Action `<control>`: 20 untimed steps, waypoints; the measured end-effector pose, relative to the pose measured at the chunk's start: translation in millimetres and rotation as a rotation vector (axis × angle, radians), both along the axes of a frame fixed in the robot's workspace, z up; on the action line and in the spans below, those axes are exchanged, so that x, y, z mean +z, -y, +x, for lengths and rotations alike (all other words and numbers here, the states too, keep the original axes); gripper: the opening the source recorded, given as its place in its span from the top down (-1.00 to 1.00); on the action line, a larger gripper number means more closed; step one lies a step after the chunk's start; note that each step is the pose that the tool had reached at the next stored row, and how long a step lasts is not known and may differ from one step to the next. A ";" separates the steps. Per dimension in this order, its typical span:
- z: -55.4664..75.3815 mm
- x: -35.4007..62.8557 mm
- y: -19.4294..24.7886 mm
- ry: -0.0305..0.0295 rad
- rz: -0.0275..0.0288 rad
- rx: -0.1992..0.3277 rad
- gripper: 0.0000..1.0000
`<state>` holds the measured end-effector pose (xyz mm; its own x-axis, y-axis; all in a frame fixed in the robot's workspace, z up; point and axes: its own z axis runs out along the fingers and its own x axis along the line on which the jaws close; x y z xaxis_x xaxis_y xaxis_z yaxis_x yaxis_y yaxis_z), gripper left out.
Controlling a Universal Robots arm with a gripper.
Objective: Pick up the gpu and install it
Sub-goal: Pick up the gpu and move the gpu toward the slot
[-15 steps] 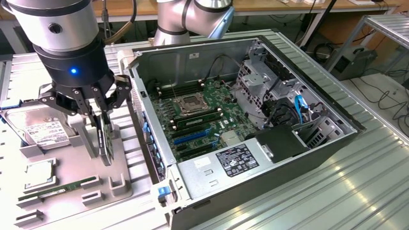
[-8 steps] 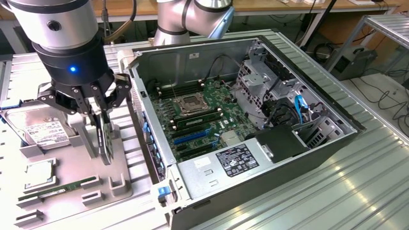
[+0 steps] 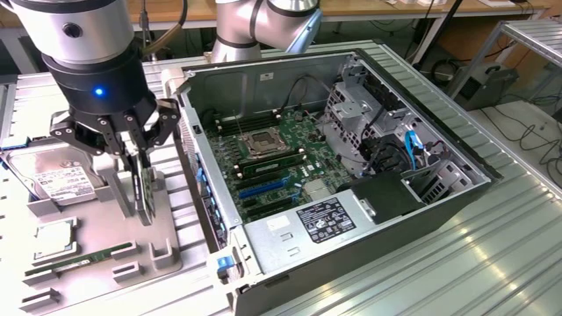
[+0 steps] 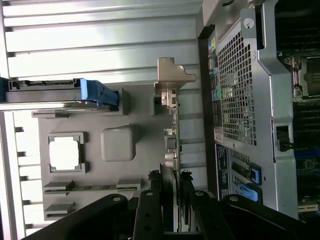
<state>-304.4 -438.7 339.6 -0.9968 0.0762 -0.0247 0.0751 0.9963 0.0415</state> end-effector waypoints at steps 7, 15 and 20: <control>0.0 2.6 0.0 0.0000 0.0000 0.000 0.47; 0.0 4.7 -0.2 0.0000 0.0000 0.000 0.47; 0.0 5.8 -0.2 0.0000 0.0001 0.000 0.47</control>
<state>-304.4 -438.5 345.4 -0.9968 0.0762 -0.0248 0.0751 0.9963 0.0416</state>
